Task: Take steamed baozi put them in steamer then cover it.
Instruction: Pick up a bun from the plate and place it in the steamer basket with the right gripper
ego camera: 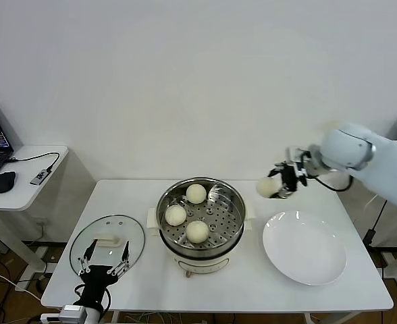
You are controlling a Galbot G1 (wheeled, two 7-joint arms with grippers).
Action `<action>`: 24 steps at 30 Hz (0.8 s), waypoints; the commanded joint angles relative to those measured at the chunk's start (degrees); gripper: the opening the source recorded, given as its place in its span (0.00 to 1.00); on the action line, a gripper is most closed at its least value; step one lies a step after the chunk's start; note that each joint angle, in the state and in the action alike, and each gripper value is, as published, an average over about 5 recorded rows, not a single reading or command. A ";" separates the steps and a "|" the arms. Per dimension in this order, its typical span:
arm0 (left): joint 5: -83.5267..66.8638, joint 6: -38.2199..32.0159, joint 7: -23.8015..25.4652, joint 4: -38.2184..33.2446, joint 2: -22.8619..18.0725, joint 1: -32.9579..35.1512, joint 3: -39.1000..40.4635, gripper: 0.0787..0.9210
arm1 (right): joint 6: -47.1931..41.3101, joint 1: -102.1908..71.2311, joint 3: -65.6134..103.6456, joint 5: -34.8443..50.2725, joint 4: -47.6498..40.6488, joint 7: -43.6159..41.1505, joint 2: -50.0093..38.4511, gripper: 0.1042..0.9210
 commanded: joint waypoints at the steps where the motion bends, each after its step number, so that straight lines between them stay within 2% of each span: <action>1: 0.04 0.02 -0.03 -0.01 -0.14 0.11 -0.22 0.88 | -6.33 4.50 -7.23 9.42 -0.52 5.53 14.27 0.64; 10: -0.07 0.01 -0.05 0.12 -0.51 0.21 -0.82 0.88 | -7.96 0.32 -6.85 7.98 -4.34 5.87 20.00 0.64; 24: -0.44 0.00 -0.04 1.06 -0.43 -0.66 -0.80 0.88 | -6.68 -4.44 -7.62 0.76 -9.62 5.04 22.44 0.64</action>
